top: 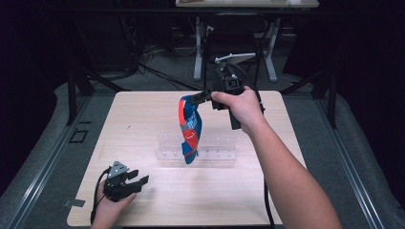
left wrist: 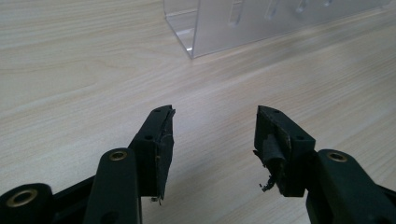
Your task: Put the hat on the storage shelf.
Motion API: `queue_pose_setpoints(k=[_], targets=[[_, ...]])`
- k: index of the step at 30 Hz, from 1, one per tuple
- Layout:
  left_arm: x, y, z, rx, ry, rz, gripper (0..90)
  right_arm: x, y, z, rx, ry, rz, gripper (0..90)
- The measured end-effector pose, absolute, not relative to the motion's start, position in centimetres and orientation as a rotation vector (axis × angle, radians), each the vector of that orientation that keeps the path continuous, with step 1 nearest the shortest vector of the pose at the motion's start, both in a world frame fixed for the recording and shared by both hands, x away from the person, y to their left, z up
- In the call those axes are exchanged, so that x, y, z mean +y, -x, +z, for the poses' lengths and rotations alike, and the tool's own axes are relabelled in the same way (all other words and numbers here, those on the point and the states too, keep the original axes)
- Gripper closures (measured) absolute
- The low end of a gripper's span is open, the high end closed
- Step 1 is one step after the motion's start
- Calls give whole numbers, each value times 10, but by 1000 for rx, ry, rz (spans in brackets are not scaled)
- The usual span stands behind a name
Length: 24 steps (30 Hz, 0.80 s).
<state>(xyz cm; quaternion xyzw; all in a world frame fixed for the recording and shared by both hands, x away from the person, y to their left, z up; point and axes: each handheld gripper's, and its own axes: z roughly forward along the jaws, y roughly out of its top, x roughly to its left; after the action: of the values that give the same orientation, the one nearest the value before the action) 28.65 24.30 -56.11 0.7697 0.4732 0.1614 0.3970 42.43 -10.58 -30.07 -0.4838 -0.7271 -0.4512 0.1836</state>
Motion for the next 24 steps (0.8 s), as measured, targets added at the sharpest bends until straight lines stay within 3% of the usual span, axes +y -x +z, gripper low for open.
queue_pose_setpoints(k=[5, 17, 24], targets=[[227, -285, -552, 1136, -1942, 385, 497, -110, -428, -296, -2050, 1384, -1288, 900], [148, -296, -510, 881, -1936, 428, 589, -102, -432, -299, -2049, 1363, -1284, 900], [123, -308, -507, 873, -1961, 466, 725, -100, -430, -300, -2059, 1341, -1274, 900]])
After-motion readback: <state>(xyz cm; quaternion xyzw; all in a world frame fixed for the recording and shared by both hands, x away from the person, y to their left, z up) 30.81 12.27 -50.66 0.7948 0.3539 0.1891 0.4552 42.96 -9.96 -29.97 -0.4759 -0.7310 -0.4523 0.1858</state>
